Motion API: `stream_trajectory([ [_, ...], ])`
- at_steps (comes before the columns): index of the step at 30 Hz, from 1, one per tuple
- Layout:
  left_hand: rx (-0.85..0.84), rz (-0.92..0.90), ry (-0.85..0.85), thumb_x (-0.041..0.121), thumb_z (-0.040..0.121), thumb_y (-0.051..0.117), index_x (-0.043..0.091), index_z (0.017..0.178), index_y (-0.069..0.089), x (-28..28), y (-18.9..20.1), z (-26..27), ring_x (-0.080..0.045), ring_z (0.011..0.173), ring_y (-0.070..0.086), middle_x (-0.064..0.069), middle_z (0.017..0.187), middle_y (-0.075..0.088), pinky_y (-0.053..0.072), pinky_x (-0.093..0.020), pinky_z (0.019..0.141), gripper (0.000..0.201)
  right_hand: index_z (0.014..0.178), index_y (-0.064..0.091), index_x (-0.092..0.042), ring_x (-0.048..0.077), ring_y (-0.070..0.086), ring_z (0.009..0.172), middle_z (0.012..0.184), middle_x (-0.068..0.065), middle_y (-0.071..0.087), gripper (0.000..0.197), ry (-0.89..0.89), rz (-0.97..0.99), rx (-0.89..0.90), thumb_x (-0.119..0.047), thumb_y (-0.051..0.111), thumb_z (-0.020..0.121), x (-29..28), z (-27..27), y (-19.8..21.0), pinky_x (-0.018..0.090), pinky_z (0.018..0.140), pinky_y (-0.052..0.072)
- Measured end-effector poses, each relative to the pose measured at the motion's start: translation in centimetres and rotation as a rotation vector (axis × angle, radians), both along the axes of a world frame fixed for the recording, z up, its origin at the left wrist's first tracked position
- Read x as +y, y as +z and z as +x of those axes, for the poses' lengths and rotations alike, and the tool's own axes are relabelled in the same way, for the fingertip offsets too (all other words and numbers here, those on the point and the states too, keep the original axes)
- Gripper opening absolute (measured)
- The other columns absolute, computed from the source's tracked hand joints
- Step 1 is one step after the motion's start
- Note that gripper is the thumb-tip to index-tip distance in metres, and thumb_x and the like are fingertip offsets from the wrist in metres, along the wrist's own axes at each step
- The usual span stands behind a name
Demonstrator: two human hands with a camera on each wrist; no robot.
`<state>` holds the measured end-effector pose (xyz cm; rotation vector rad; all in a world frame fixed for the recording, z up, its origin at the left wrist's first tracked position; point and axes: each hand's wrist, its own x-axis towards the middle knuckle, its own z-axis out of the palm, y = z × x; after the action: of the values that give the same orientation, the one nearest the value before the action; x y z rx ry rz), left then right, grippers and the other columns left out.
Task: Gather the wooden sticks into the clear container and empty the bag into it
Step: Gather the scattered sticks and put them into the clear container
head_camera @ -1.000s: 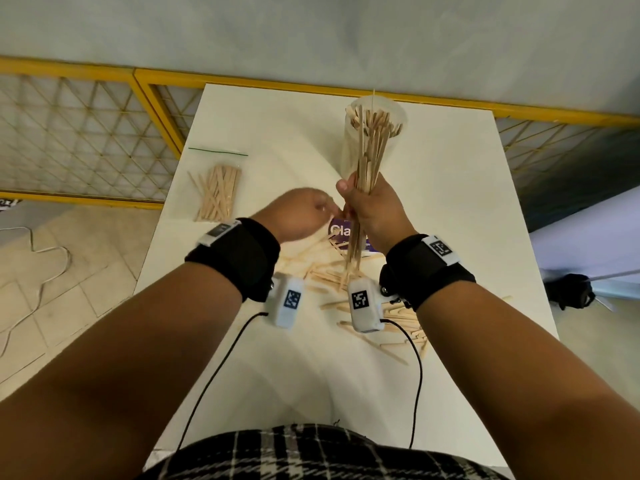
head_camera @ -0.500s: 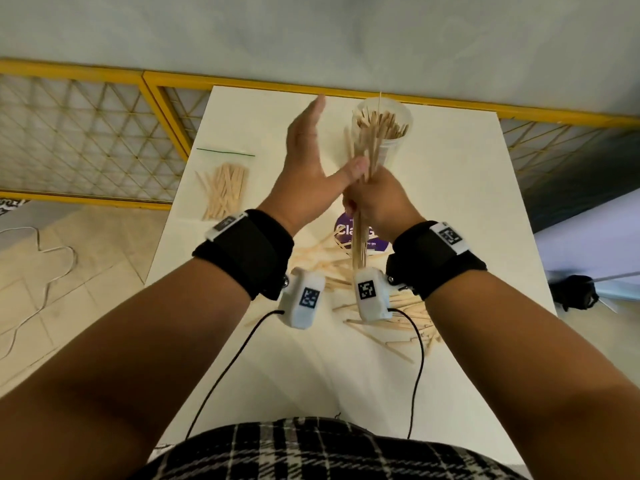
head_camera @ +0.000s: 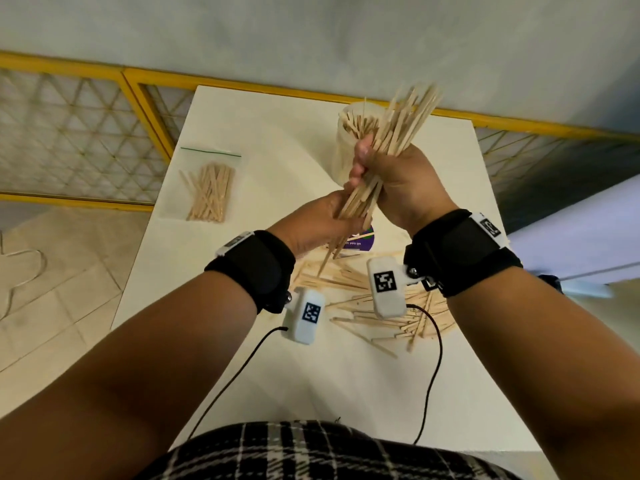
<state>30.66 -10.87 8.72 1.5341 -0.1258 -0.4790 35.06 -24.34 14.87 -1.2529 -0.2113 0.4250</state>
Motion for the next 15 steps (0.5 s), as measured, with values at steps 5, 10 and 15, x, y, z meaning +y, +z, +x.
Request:
stream_trajectory([
  [5,0.388,-0.472,0.478,0.055,0.093,0.038,0.007,0.118,0.055,0.8,-1.8,0.2,-0.026,0.119,0.051,-0.012,0.118,0.058,0.031,-0.041,0.109,0.056,0.076,0.054,-0.010,0.020,0.051,0.055,0.062,0.003,0.055,0.017,-0.225,0.124,-0.177,-0.002,0.057,0.091,-0.8,1.6,4.3,0.034,0.062,0.050],
  [10,0.722,-0.731,0.666,0.047,0.100,0.024,-0.004,0.104,0.057,-1.2,-1.5,0.1,-0.035,0.105,0.061,-0.022,0.102,0.065,0.046,-0.044,0.095,0.061,0.080,0.049,-0.006,0.024,0.054,0.059,0.064,0.003,0.058,0.014,-0.206,0.214,-0.211,0.003,0.057,0.088,-0.1,1.0,4.4,0.037,0.064,0.049],
  [15,0.681,-0.747,0.578,0.015,0.097,0.029,-0.001,0.087,0.063,-2.9,0.7,-0.1,-0.024,0.066,0.068,-0.016,0.071,0.069,0.060,-0.034,0.067,0.039,0.089,0.058,-0.007,0.025,0.065,0.071,0.077,0.011,0.061,0.019,-0.169,-0.061,-0.085,0.000,0.071,0.076,1.2,-1.8,-1.0,0.042,0.078,0.055],
])
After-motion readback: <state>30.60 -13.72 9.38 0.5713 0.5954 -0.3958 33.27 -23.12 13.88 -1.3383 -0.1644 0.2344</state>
